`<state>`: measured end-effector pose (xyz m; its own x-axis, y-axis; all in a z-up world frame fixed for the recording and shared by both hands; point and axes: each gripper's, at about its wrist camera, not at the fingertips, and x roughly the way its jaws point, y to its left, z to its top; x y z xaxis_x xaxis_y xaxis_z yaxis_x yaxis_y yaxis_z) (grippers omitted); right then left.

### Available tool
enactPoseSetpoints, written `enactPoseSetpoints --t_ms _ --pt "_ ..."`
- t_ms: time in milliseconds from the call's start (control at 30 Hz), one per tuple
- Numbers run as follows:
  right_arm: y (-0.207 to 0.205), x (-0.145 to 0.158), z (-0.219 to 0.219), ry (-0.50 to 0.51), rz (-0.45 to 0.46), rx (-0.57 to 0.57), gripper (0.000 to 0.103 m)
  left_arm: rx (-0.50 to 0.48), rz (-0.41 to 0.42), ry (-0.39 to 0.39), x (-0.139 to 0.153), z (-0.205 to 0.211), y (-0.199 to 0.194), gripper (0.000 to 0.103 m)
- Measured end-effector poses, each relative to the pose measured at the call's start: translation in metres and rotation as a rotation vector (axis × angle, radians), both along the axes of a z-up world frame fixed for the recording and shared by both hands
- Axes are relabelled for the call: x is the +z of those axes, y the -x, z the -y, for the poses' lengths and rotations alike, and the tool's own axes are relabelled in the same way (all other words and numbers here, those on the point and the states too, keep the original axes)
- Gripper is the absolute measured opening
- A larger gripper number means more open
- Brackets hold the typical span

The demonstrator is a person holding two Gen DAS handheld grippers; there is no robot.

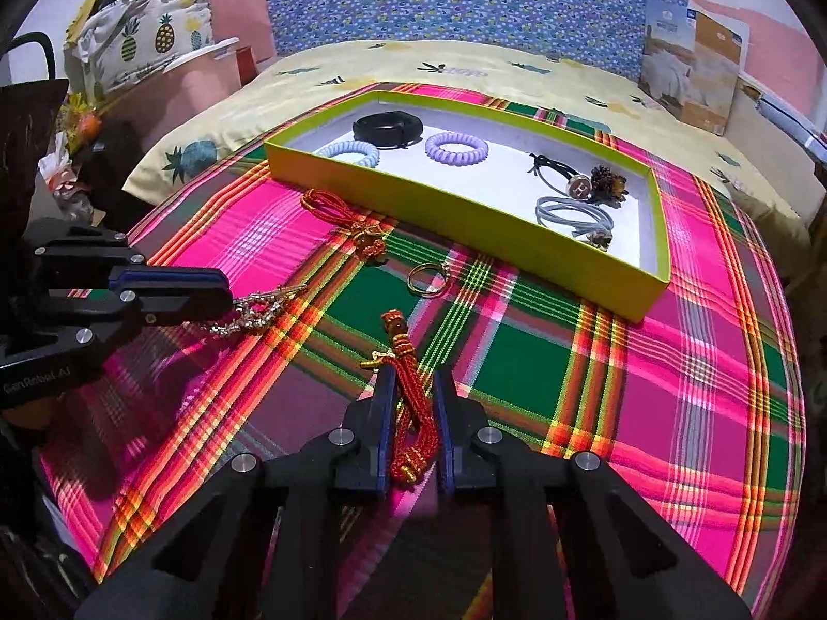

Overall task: Organize jewelry
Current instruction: 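Grasp the gold hair clip with the left tool while the right tool grasps the orange beaded tassel, then carry the gold clip in the left tool over the box while the right tool carries the tassel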

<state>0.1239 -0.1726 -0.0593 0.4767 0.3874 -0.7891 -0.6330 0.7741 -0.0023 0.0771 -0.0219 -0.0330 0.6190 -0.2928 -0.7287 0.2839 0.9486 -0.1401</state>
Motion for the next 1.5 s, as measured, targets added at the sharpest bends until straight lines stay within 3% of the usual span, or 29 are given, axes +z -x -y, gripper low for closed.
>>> enactPoseSetpoints --t_ms 33,533,767,1333,1400,1433,1500 --pt "0.001 0.000 0.000 0.000 0.002 -0.006 0.007 0.002 0.001 0.002 0.000 -0.001 0.000 0.001" --pt "0.018 0.007 0.014 -0.058 0.001 -0.091 0.007 -0.029 -0.010 0.046 0.004 -0.005 0.002 0.001" --pt "0.019 0.006 0.019 -0.071 -0.009 -0.103 0.007 -0.048 -0.015 -0.019 -0.002 0.004 -0.008 0.012" --pt "0.019 0.004 0.023 -0.075 -0.016 -0.108 0.007 -0.088 -0.011 -0.090 -0.009 0.009 0.001 0.012" --pt "0.019 0.004 0.023 -0.075 -0.014 -0.107 0.007 -0.088 -0.007 -0.101 -0.009 0.010 0.001 0.011" --pt "0.019 0.004 0.023 -0.075 -0.012 -0.108 0.007 -0.088 -0.006 -0.105 -0.008 0.011 0.001 0.005" --pt "0.019 0.005 0.023 -0.075 -0.011 -0.109 0.007 -0.085 -0.006 -0.105 -0.008 0.010 0.001 0.005"
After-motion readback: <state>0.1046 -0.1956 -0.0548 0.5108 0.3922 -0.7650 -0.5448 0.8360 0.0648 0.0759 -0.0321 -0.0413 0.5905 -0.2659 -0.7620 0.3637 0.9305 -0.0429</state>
